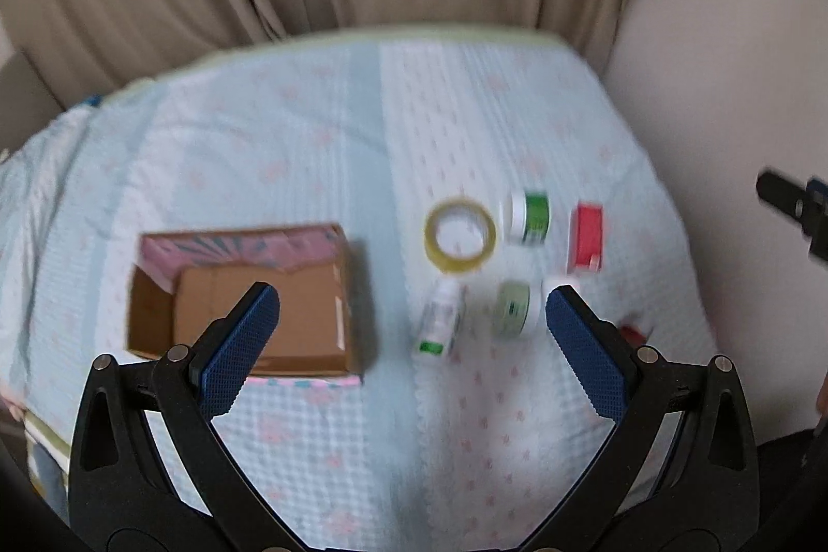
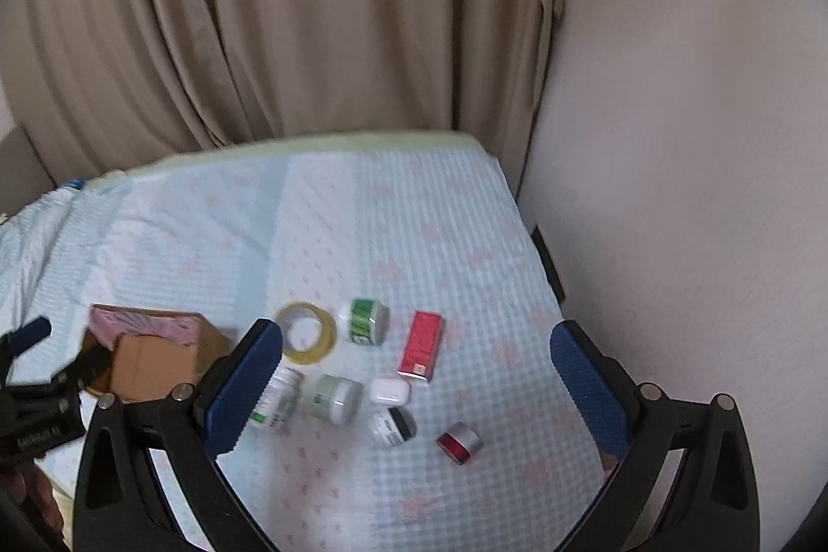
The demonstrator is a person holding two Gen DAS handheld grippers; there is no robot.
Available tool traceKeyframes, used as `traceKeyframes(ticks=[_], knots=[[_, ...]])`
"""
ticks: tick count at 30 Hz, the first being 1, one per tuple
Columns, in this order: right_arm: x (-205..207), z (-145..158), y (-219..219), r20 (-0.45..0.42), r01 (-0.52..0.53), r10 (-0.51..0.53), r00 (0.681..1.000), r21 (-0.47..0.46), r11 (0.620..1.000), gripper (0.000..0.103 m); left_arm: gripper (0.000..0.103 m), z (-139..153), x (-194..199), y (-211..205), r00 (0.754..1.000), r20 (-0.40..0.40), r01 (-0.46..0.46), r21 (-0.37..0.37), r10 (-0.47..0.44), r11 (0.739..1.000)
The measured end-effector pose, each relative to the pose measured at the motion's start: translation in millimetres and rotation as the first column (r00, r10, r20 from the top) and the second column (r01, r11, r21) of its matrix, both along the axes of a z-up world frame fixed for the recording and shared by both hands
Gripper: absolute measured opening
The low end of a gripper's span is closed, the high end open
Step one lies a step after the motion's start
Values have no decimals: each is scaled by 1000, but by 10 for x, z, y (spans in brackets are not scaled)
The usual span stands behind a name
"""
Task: Organize rigid objects
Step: 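Grasp the white pill bottle with the left tool while the right tool grasps the red box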
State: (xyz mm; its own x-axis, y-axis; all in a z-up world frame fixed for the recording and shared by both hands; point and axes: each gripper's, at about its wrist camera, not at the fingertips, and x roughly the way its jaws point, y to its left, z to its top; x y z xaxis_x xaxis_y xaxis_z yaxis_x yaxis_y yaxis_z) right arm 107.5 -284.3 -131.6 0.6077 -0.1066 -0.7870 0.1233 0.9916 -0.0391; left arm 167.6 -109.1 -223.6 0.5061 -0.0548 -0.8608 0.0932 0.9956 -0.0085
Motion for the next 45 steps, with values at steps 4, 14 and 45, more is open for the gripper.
traceKeyframes(ticks=[4,14,45], knots=[[373,-490,-156,-99,34,-32,995,18,999,103,101,-674,308,-133,992,-122,43,15,-41,999],[1242,-1912,-382,-347,110,-88,934,45,993,103,96,-2030,820,-441,934,-342,145,97,-104,985],[1771,-3143,-628,-548,241,-146,823,105,965,38,47,-2633,898,-475,876,-456,192,33,-156,981]])
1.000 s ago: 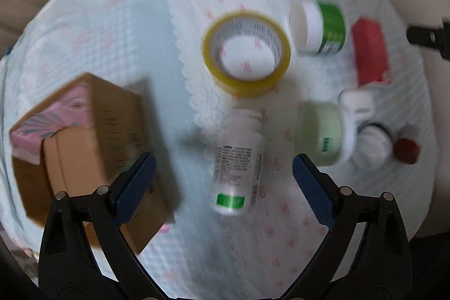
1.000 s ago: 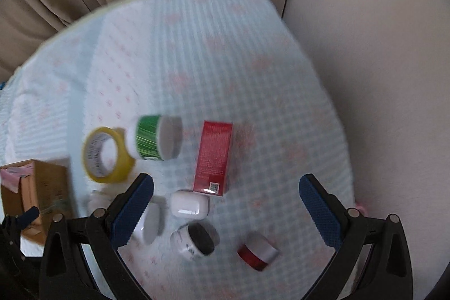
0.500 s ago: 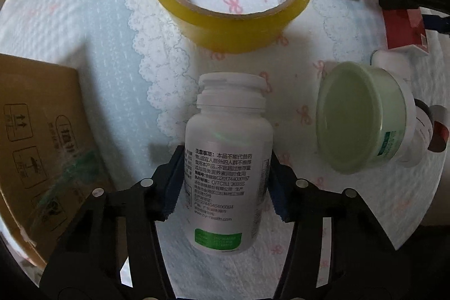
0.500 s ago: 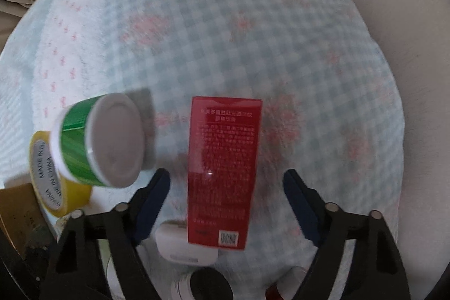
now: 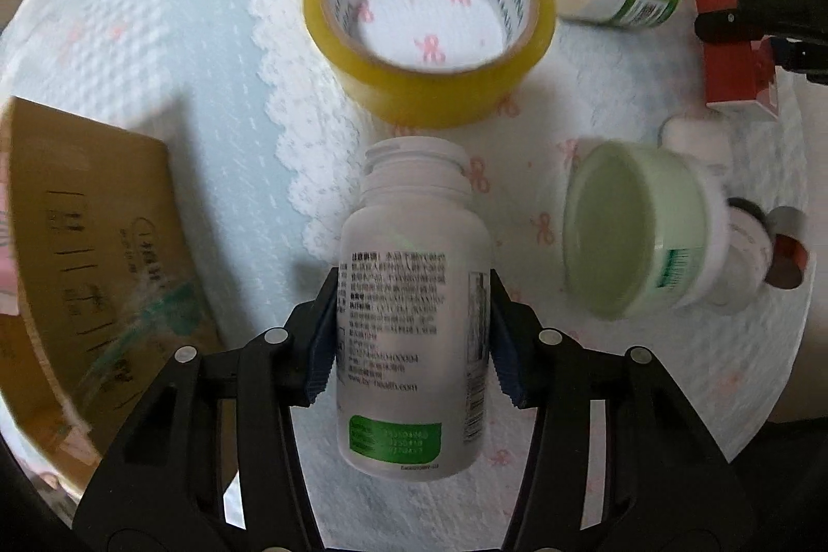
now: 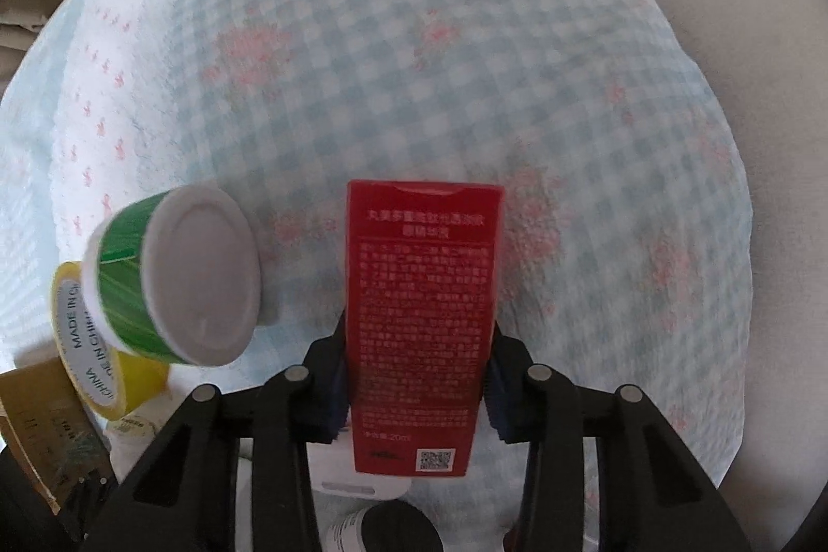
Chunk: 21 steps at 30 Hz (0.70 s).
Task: Organize rigid objects
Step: 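Carry the pill bottle and red box over the cardboard box with both tools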
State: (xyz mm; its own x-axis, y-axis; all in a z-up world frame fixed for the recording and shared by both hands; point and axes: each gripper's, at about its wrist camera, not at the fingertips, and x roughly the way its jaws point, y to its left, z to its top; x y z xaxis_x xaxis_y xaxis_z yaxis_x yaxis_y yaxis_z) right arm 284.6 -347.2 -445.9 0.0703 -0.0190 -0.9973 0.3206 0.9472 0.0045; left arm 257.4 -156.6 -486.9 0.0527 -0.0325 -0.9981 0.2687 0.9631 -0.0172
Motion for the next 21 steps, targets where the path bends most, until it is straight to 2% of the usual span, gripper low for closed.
traceKeyframes(ticks=[5,9,12,16,21], knots=[[-96,370,13,73,-21,21,997,2,1000,38,47,371,-43,70,997,74,-17,-10,18,1000],[-214,716,17,132,-36,34,991,14,999,38,47,810,-97,213,987,126,-99,-43,104,994],[-322,988,205,177,-54,49,983,26,998,38,47,1143,-172,380,971,164,-163,-89,176,983],[-491,1458,452,232,-98,86,969,37,995,38,47,1582,-346,670,950,217,-205,-115,226,972],[-715,1882,785,296,-171,146,944,62,983,38,47,2117,-525,1100,914,276,-263,-148,296,953]])
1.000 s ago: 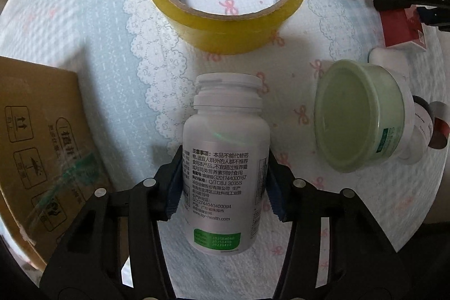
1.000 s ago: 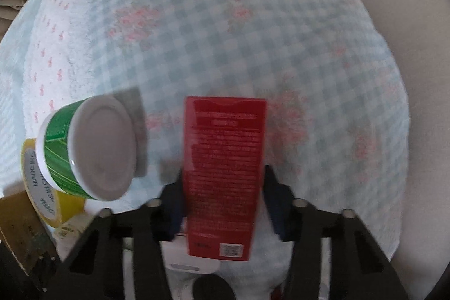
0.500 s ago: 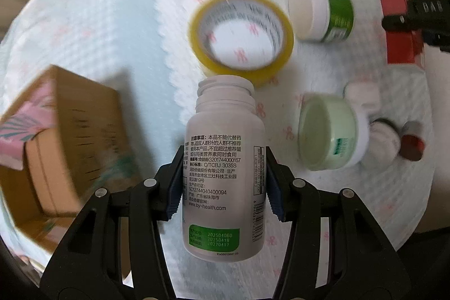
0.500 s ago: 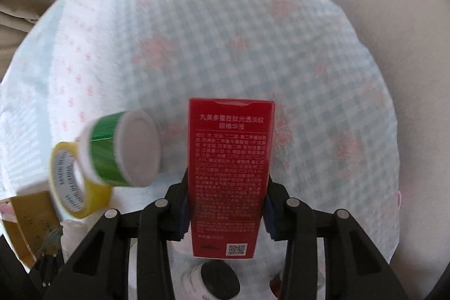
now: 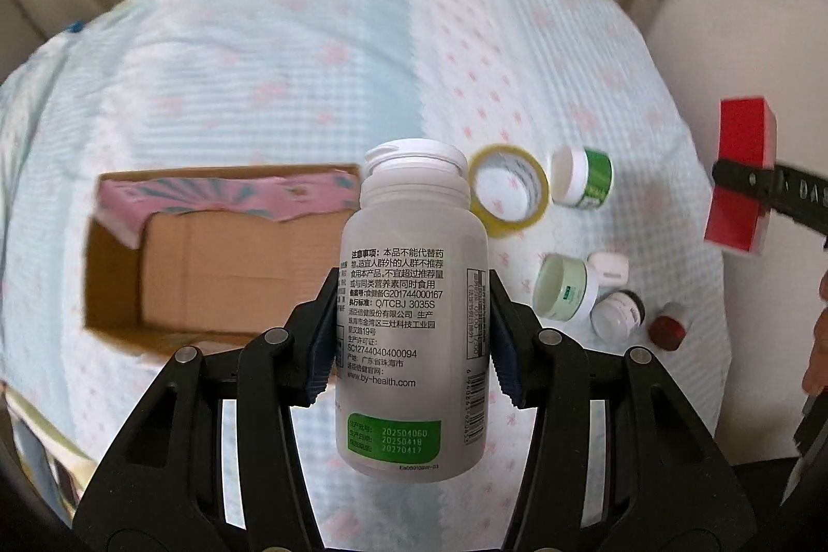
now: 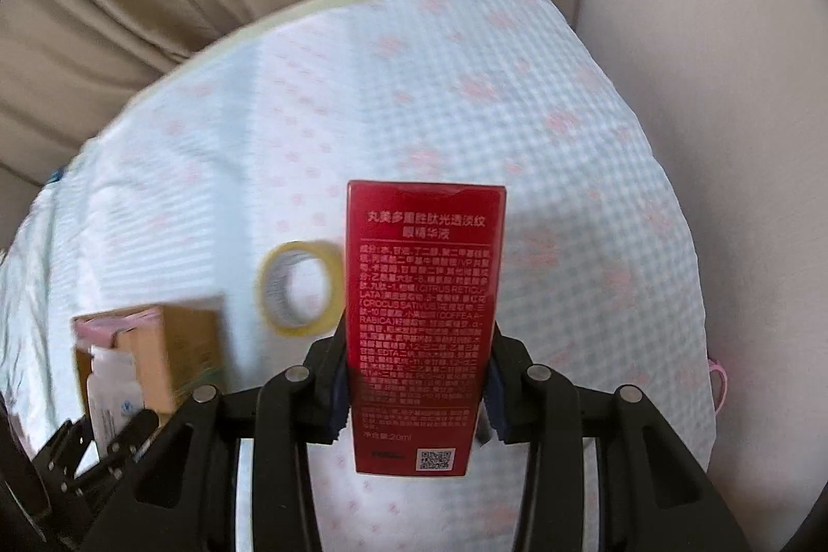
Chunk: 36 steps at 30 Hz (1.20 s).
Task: Organize rigid objects
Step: 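Carry the pill bottle and red box over the cardboard box with both tools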
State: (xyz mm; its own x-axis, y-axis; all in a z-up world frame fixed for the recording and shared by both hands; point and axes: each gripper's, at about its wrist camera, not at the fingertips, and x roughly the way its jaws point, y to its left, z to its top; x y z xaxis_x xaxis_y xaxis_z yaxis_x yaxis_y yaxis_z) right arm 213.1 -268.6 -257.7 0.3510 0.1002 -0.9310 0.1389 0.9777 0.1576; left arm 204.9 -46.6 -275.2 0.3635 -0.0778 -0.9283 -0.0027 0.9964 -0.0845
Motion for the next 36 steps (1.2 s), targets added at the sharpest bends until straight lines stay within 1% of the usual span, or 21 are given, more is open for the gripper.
traceKeyframes(ticks=[4,5,9,11,13,16,19,24,27,31,36], knots=[[-160,309,340,44,-59,58,997,23,998,38,47,300,-141,436,998,36,-41,-20,42,999],[-195,370,428,55,-71,69,996,27,997,38,47,328,-153,495,998,44,-44,-18,45,999],[-318,609,835,97,-111,106,990,45,993,38,47,509,-229,876,996,87,-35,-22,36,999],[-394,695,1083,117,-125,119,986,48,991,38,47,542,-260,1064,995,98,-19,-26,21,999],[-452,741,1269,131,-124,116,985,53,991,38,47,560,-267,1285,995,101,11,-41,-6,999],[-561,789,1624,144,-89,79,986,64,994,38,47,588,-269,1554,994,100,54,-52,-49,997],[-674,808,1995,137,-32,17,990,110,993,38,47,589,-251,1844,989,108,108,-35,-104,994],[-752,705,2492,109,19,-38,993,166,986,38,47,485,-137,2341,984,80,159,-12,-158,987],[-721,582,2772,79,22,-38,996,188,982,38,47,342,-18,2553,983,51,176,1,-176,984],[-619,350,3092,35,1,-7,999,179,984,38,47,93,129,2669,981,12,193,-3,-193,981],[-390,-83,3322,-36,-28,34,999,163,986,38,47,-327,342,2661,975,-55,217,-3,-217,976]])
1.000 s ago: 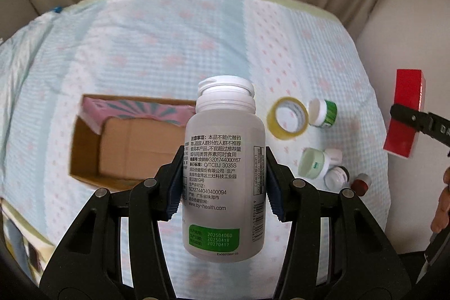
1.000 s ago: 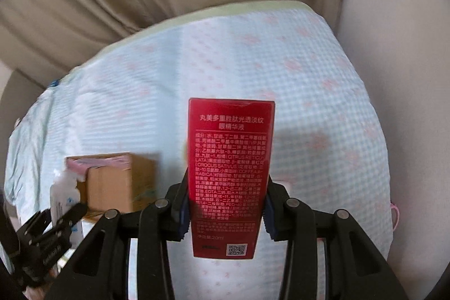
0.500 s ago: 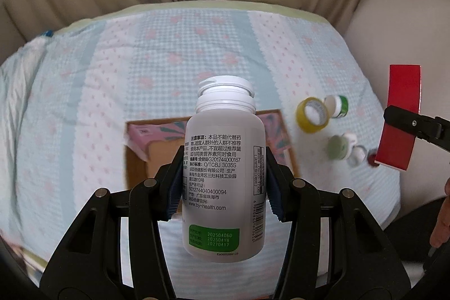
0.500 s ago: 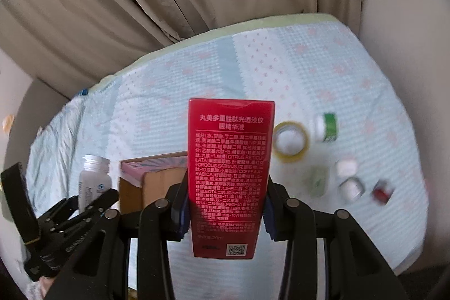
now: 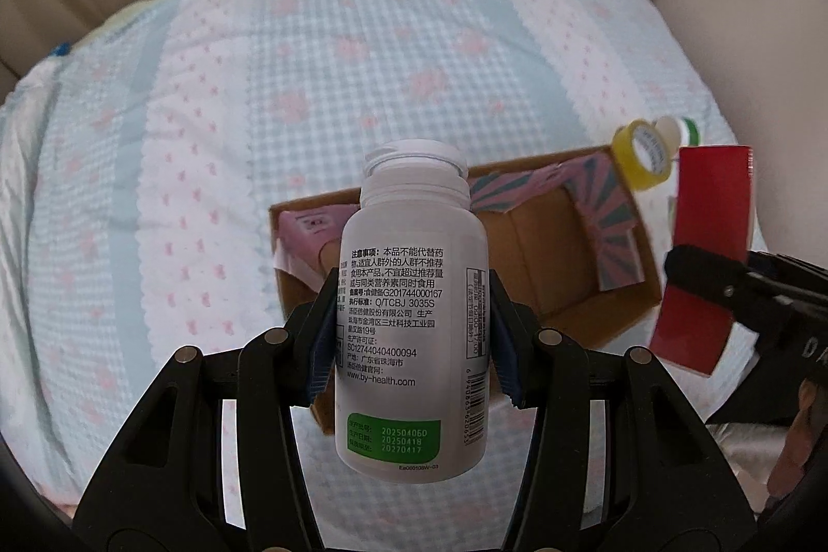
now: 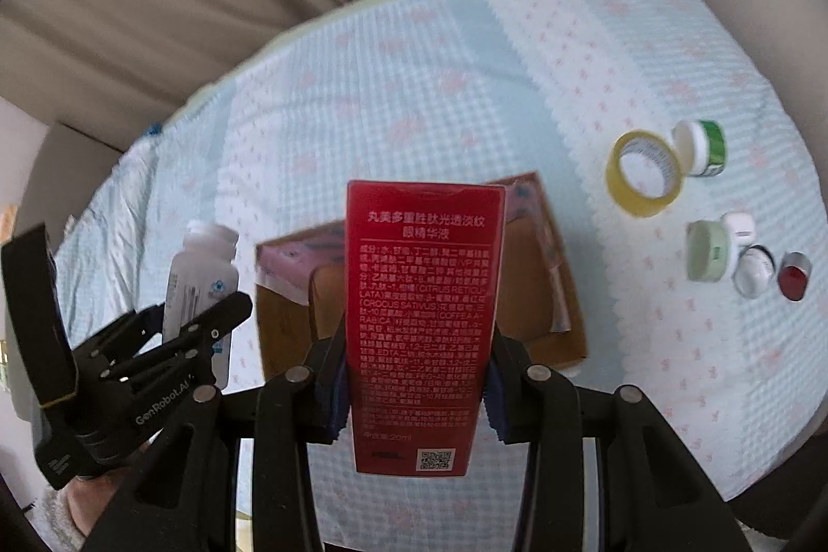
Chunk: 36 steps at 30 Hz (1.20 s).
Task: Organize rigid objects
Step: 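Carry the pill bottle and red box over the cardboard box with both tools, then release the pill bottle and red box into the cardboard box, both tools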
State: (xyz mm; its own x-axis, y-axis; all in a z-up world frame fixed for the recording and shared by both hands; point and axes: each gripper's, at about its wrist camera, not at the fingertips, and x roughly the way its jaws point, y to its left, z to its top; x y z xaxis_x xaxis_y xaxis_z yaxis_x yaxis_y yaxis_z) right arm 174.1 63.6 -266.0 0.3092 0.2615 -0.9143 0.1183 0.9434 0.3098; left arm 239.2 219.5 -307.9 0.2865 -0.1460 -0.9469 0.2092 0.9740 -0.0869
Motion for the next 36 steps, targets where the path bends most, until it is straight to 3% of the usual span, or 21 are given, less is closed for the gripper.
traceKeyframes(ticks=[6,13,19,23,25,26,27,29,31,36], knots=[[326,-607,171,-58,-97,94,994,-56,994,38,47,-631,290,-59,993,-112,42,16,-40,999],[503,-1290,273,-120,-247,233,965,-121,961,38,47,-1271,470,-131,976,-206,82,43,-72,996],[512,-1505,362,-132,-376,357,925,-171,911,38,47,-1405,549,-207,966,-231,132,62,-114,989],[481,-1537,456,-134,-493,475,870,-189,849,38,47,-1447,547,-290,959,-244,168,88,-142,982],[460,-1558,499,-139,-529,511,848,-180,829,39,72,-1429,559,-309,962,-233,166,99,-139,981],[438,-1565,525,-138,-549,532,836,-178,817,43,101,-1396,571,-311,965,-221,163,89,-140,983],[399,-1558,547,-128,-568,553,823,-180,803,51,103,-1348,587,-306,969,-205,155,65,-139,986],[346,-1562,563,-128,-590,576,807,-167,790,103,103,-1305,624,-305,970,-201,146,43,-134,988],[299,-1548,559,-122,-601,589,799,-148,785,103,103,-1291,663,-312,971,-201,145,49,-133,988],[194,-1417,509,-92,-576,568,818,-160,802,103,103,-1233,685,-298,972,-199,135,53,-122,989]])
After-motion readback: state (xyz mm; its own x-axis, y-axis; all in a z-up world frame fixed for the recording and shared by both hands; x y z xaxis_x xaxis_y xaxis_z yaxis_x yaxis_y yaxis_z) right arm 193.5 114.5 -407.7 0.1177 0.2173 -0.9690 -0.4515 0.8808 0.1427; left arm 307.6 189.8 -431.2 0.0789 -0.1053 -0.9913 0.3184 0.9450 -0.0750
